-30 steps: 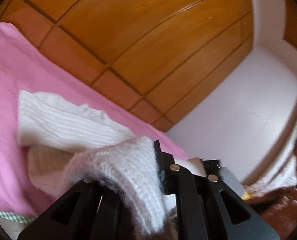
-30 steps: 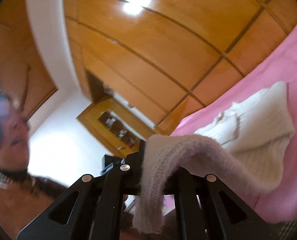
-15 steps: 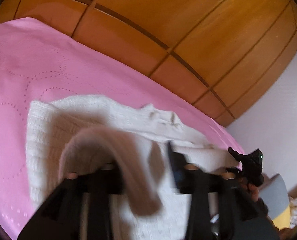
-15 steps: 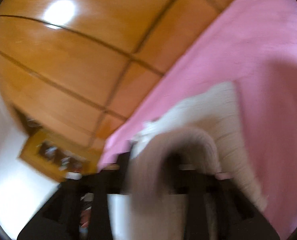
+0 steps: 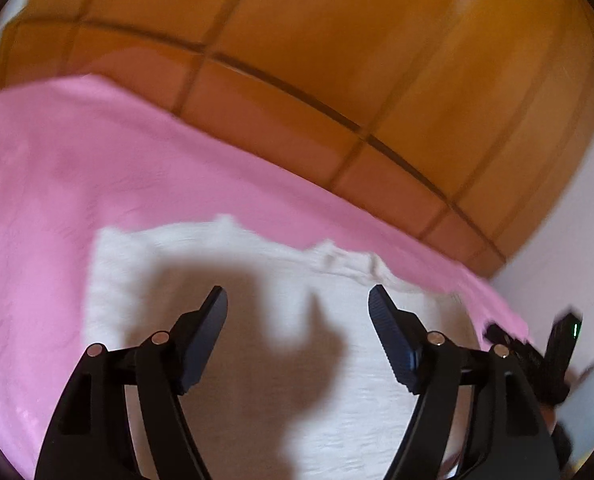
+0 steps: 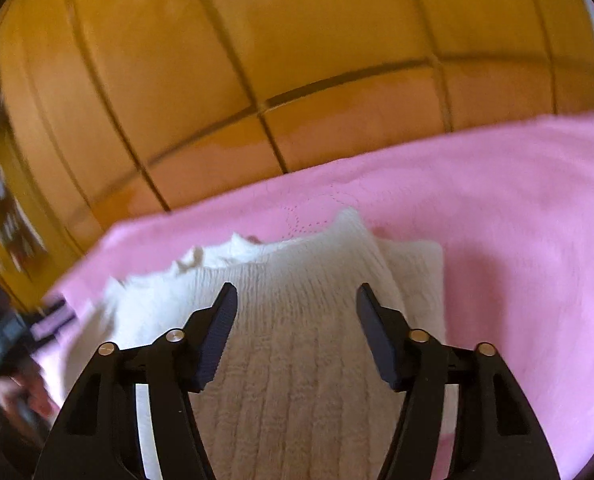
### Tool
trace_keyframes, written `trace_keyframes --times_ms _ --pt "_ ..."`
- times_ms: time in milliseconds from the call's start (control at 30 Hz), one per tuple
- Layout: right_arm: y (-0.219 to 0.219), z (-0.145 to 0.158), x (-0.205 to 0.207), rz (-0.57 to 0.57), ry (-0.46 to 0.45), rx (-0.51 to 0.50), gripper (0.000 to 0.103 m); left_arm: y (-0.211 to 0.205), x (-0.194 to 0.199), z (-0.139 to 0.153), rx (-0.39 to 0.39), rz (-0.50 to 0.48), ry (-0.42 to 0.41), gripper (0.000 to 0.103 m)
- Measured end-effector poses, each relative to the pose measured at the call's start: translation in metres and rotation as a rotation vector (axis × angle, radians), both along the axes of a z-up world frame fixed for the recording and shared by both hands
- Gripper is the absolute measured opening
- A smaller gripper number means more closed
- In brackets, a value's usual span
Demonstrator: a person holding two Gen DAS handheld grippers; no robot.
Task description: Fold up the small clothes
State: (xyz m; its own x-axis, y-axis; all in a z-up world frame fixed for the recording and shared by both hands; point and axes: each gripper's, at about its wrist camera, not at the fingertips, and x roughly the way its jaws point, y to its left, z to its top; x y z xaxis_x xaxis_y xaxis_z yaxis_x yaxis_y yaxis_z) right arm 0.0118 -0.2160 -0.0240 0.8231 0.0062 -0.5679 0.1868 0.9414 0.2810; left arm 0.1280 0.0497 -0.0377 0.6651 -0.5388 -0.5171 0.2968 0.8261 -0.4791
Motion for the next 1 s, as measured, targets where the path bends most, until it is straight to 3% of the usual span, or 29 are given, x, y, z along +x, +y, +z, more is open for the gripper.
trace_keyframes --times_ms 100,200,333,400,500,700,800,867,1000 --pt "0.018 -0.002 0.030 0.045 0.081 -0.128 0.051 -0.037 0.005 0.008 0.066 -0.084 -0.031 0.072" --pt "0.018 -0.010 0.044 0.043 0.131 -0.152 0.050 -0.072 0.018 0.003 0.122 -0.155 -0.014 0.072" --pt "0.003 -0.036 0.062 -0.036 0.208 -0.222 0.050 -0.078 0.045 -0.022 0.214 -0.113 0.051 0.070" --pt "-0.004 -0.045 0.058 -0.042 0.177 -0.202 0.050 -0.071 0.050 -0.035 0.263 -0.069 0.058 0.070" --pt "-0.007 -0.048 0.052 -0.054 0.145 -0.186 0.050 -0.059 0.047 -0.045 0.224 -0.077 0.020 0.071" --pt "-0.003 -0.051 0.051 -0.062 0.125 -0.217 0.053 -0.066 0.038 -0.033 0.237 -0.052 0.007 0.076" --pt "-0.005 -0.051 0.049 -0.061 0.116 -0.209 0.054 -0.073 0.027 -0.017 0.159 -0.040 -0.012 0.079" --pt "-0.004 -0.050 0.049 -0.063 0.113 -0.211 0.054 -0.085 0.020 -0.007 0.121 -0.064 -0.032 0.082" --pt "-0.004 -0.049 0.048 -0.061 0.104 -0.199 0.054 -0.128 0.011 0.004 0.136 -0.169 -0.080 0.091"
